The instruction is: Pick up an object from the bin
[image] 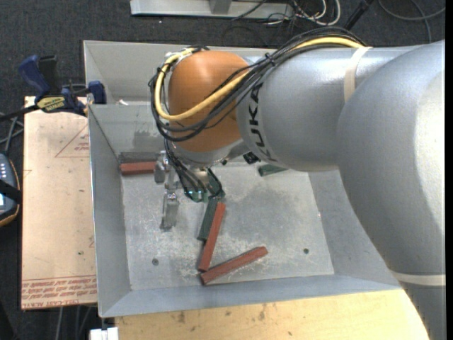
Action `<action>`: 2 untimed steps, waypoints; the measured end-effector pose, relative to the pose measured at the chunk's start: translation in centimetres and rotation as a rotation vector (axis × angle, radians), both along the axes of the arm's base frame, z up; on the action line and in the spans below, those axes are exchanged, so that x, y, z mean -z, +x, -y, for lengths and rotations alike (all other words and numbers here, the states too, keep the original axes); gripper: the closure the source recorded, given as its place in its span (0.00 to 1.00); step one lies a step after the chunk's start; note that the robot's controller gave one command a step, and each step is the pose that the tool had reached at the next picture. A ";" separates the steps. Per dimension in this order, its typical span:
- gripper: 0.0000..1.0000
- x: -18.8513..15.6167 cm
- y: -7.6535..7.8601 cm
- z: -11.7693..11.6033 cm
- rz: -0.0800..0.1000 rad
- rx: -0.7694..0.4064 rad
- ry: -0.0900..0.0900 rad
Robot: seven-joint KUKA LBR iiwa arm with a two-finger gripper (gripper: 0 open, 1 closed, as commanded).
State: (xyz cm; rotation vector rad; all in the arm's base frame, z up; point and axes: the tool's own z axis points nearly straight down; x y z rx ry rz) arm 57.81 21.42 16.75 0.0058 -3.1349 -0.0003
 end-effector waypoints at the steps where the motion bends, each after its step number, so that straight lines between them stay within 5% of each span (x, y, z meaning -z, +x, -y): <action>1: 0.00 -0.4 0.2 0.1 0.007 0.003 0.001; 2: 0.00 1.0 0.0 1.0 0.015 -0.107 0.005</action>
Offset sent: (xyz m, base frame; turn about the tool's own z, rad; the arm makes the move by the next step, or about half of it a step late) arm -0.0136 -0.0596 -0.0816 -0.4662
